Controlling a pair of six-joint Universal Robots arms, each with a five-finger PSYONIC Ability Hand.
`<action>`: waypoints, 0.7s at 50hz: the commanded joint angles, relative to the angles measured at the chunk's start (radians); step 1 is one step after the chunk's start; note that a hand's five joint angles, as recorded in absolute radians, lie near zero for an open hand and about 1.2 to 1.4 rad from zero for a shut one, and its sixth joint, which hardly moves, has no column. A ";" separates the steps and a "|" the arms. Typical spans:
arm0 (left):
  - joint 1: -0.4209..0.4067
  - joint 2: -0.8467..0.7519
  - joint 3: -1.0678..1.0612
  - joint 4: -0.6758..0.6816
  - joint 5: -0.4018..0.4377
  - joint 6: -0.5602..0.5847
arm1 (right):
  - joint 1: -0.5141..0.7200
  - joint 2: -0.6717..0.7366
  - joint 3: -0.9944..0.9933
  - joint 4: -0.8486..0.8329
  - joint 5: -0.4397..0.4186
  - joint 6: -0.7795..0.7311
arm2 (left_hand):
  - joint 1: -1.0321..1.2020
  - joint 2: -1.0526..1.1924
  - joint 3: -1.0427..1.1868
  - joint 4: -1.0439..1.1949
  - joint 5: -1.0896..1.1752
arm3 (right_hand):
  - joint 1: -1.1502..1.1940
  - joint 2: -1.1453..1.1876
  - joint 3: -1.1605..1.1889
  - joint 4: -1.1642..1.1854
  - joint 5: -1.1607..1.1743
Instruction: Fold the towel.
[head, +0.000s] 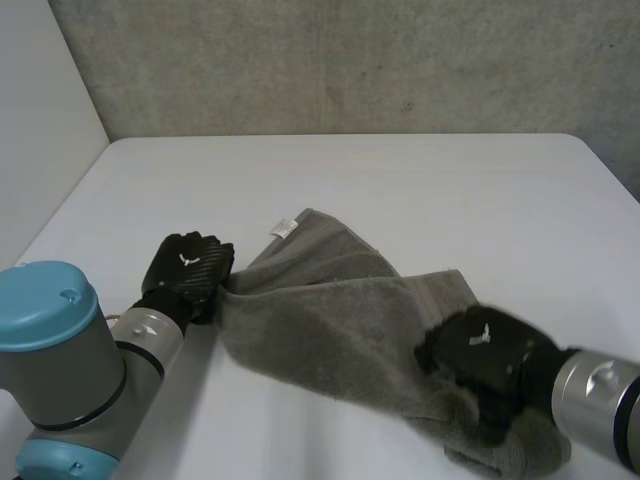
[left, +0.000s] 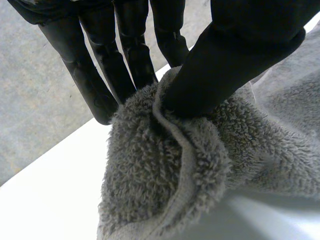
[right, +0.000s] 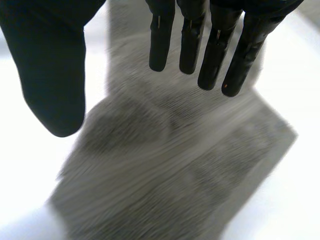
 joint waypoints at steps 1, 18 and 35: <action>-0.013 0.036 0.001 0.000 0.001 0.001 | -0.025 0.011 -0.133 -0.160 -0.018 0.227 | 0.210 0.182 0.479 0.179 0.190 | 0.036 -0.013 -0.014 -0.017 -0.019; -0.053 0.380 0.014 -0.015 0.001 0.015 | 0.050 0.470 -0.568 -0.262 -0.023 0.491 | 0.210 0.182 0.479 0.179 0.190 | 0.045 -0.005 -0.005 -0.008 -0.010; -0.068 0.428 -0.005 -0.048 0.001 0.015 | 0.126 0.790 -0.790 -0.268 -0.116 0.562 | 0.210 0.182 0.479 0.179 0.190 | 0.068 0.019 0.018 0.015 0.014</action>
